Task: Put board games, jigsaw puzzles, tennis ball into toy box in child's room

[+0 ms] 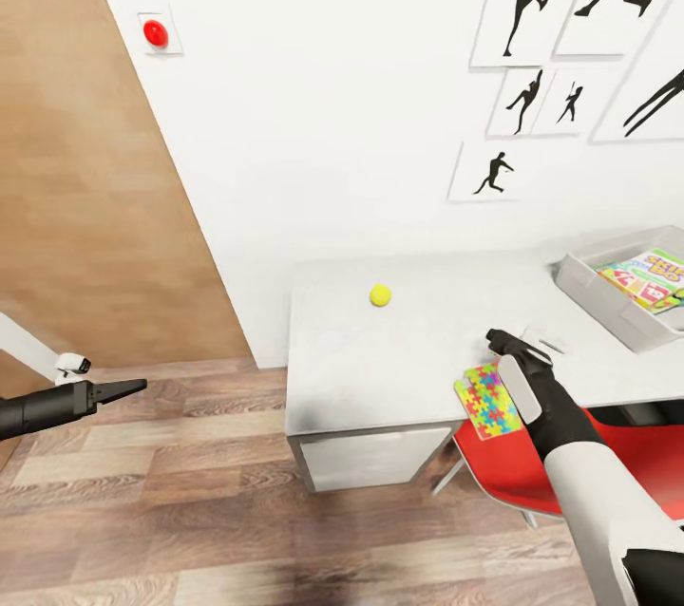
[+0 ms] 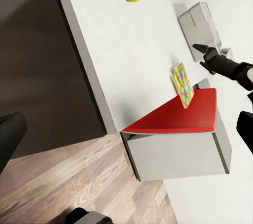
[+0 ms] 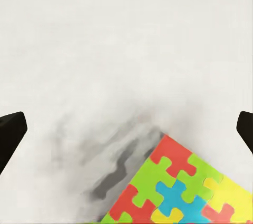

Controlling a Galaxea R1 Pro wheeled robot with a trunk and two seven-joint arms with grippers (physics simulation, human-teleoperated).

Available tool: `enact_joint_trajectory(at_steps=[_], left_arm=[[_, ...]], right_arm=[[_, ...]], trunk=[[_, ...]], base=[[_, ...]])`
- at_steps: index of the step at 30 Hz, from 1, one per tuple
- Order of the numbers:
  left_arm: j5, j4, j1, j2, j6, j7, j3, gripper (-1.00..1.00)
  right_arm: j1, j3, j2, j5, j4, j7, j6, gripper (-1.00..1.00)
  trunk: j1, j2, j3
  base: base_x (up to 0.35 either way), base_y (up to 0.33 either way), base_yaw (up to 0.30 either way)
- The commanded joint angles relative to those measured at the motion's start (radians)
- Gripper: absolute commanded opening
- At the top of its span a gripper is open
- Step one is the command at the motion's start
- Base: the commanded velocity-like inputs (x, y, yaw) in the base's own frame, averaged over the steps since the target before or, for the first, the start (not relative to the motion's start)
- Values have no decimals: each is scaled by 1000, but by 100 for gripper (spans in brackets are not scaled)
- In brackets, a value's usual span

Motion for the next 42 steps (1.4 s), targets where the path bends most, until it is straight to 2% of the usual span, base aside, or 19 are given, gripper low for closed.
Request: enact_joint_trajectory(at_steps=[1,9,14,17,18,19,20,22,23,24,25,27,28,29,31,32,34,37,42], left_arm=[[-1,0,-1,0,11,-4,0,100],[0,0,0,-1,11,-4,-1,100],[1,0,-1,-1,11,-4,-1,100],[1,0,-1,-1,11,-4,-1,100],[1,0,-1,-1,11,-4,-1,100],[1,0,-1,-1,11,-4,-1,100],[1,0,-1,-1,11,-4,-1,100],[1,0,-1,-1,11,-4,-1,100],[1,0,-1,-1,11,-4,-1,100],[1,0,0,-1,11,-4,-2,100],[1,0,0,-1,11,-4,-2,100],[1,0,-1,-1,11,-4,-2,100],[1,0,-1,-1,11,-4,-2,100],[1,0,-1,-1,11,-4,-2,100],[1,0,0,-1,11,-4,-2,100],[1,0,0,-1,11,-4,-2,100],[1,0,-1,-1,11,-4,-1,100],[1,0,-1,-1,11,-4,0,100],[1,0,0,0,11,-4,0,100]], right_arm=[[0,1,0,-6,-14,-5,13,100],[13,-5,-3,-17,-167,-3,111,100],[44,-20,-3,-50,-425,10,305,100],[93,-51,-3,-120,-574,48,404,100],[135,-73,-3,-173,-637,84,449,100],[158,-86,-3,-203,-662,106,471,100],[204,-119,-4,-267,-696,164,511,100],[248,-156,-3,-331,-717,238,545,100],[291,-191,-4,-388,-731,332,573,100],[313,-207,-4,-411,-736,386,583,100],[362,-236,-4,-444,-743,504,598,100],[416,-263,-4,-466,-747,635,605,100],[498,-306,-4,-484,-751,842,610,100],[524,-321,-4,-488,-752,907,609,100],[606,-375,-3,-489,-754,1129,587,100],[633,-395,-3,-479,-755,1201,562,100],[660,-416,-3,-459,-755,1266,528,100],[679,-430,-3,-436,-755,1312,499,100],[687,-431,0,-424,-755,1329,481,100]], trunk=[[1,-2,0],[1,-2,13],[1,-2,21],[1,-2,26],[1,-2,27],[1,-2,29],[1,-2,31],[1,-2,34],[1,-2,35],[1,-2,37],[1,-2,39],[1,-2,42],[1,-2,44],[1,-2,45],[1,-2,48],[1,-2,50],[1,-2,53],[1,-2,57],[1,-2,59]], base=[[0,0,0],[0,0,0],[0,0,-14],[0,0,-57],[0,0,-68],[0,0,-70],[0,0,-73],[0,0,-75],[0,0,-77],[0,0,-78],[0,0,-79],[0,0,-69],[0,0,-33],[0,0,-26],[0,0,-14],[0,0,-7],[0,0,-5],[0,0,-2],[0,0,0]])
